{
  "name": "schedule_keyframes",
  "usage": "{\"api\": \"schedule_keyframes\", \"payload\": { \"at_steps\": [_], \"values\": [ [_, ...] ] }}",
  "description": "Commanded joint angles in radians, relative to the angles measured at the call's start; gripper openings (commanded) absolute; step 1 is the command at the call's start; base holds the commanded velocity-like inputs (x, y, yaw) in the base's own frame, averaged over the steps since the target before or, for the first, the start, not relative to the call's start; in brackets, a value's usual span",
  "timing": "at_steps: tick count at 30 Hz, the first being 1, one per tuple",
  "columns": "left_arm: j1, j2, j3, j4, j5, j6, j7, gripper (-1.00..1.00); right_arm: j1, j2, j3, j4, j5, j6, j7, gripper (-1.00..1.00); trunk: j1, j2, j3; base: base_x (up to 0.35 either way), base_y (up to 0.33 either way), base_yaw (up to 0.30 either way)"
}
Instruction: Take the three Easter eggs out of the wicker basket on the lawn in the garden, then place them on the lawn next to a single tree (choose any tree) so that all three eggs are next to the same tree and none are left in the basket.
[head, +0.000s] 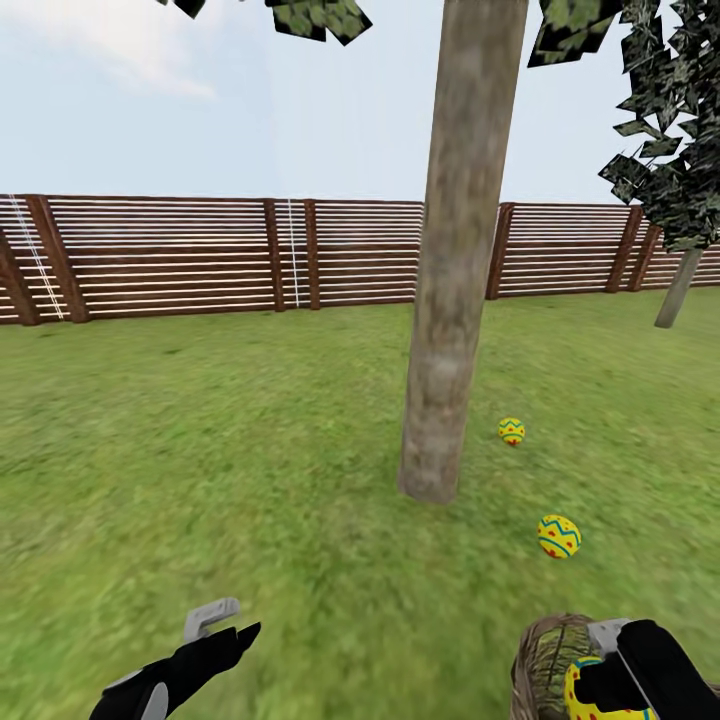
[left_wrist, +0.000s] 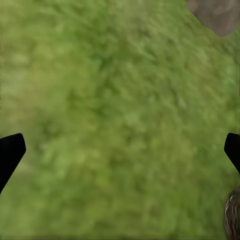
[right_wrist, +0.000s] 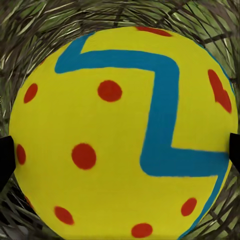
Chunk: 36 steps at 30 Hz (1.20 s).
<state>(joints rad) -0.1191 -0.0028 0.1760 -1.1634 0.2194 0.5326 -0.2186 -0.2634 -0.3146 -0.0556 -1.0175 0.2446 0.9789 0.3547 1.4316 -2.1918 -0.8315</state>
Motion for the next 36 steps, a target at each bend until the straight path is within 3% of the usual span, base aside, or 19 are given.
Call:
{"api": "schedule_keyframes", "payload": {
  "at_steps": [1,36],
  "values": [
    [-0.001,0.000,0.002,-0.001,0.006,0.007,-0.002,1.00,0.000,0.001,-0.001,-0.001,0.010,0.003,0.010,-1.00,-0.004,0.007,0.002,0.000,0.000,0.000],
    [-0.001,-0.001,0.000,0.001,0.005,0.007,-0.002,1.00,0.000,0.003,-0.001,-0.001,0.012,0.003,0.010,-1.00,-0.138,0.252,0.112,-0.004,0.018,0.000]
  ]
}}
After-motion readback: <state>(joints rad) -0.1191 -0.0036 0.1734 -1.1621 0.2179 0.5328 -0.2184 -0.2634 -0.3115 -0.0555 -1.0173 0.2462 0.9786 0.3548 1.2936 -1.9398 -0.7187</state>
